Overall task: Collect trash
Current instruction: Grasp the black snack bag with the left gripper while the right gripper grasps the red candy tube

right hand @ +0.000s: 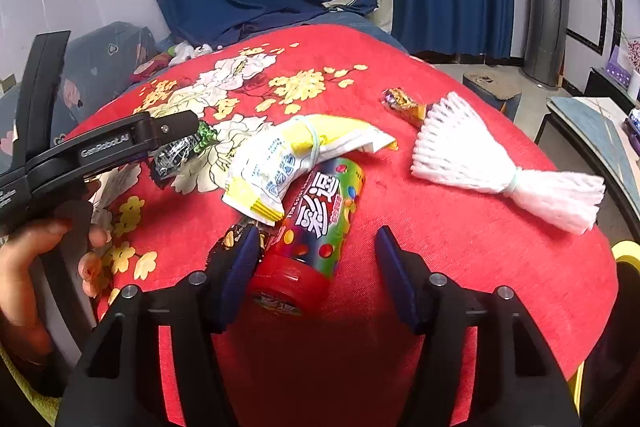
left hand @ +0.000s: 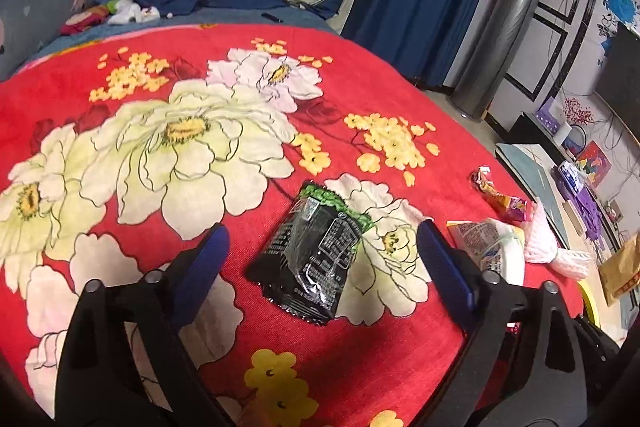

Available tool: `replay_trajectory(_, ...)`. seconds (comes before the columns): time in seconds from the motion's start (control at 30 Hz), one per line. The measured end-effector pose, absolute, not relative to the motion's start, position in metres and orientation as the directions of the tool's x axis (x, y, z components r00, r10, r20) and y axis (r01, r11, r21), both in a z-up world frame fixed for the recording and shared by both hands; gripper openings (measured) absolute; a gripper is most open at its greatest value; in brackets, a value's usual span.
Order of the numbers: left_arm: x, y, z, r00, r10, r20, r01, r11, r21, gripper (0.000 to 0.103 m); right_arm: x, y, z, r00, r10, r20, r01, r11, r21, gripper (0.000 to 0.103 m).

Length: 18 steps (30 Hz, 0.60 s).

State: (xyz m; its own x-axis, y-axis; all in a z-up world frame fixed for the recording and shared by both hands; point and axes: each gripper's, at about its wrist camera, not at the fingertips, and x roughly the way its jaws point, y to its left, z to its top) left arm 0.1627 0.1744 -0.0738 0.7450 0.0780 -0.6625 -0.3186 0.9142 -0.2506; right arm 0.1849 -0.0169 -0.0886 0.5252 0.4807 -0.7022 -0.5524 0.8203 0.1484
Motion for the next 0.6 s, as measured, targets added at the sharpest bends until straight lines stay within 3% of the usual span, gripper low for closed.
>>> replay_trajectory(0.1,0.165,0.175,-0.079,0.73,0.058,-0.681,-0.315,0.913,-0.259,0.068,0.187,-0.019,-0.092,0.513,0.487,-0.707,-0.547,0.82,0.168,0.053)
replay_trajectory(0.17,0.168,0.174,-0.084,0.714,0.044,-0.699,-0.31,0.914,-0.26,0.054,0.187,-0.018,-0.093,0.511,0.488,-0.708,-0.549,0.819,0.169,0.048)
replay_trajectory(0.23,0.169,0.173,-0.086,0.708,0.033,-0.705,-0.305,0.915,-0.263,0.041,0.186,-0.02,-0.095,0.505,0.485,-0.714,-0.548,0.819,0.169,0.032)
replay_trajectory(0.27,0.169,0.173,-0.086,0.708,0.027,-0.705,-0.301,0.915,-0.267,0.037,0.186,-0.022,-0.096,0.506,0.481,-0.716,-0.545,0.822,0.167,0.031)
replay_trajectory(0.43,0.168,0.171,-0.086,0.714,0.009,-0.7,-0.286,0.917,-0.279,0.031,0.184,-0.035,-0.094,0.511,0.499,-0.7,-0.537,0.821,0.193,0.031)
replay_trajectory(0.6,0.165,0.17,-0.082,0.733,0.0,-0.681,-0.269,0.919,-0.289,0.017,0.178,-0.046,-0.089,0.523,0.51,-0.683,-0.537,0.819,0.2,0.03)
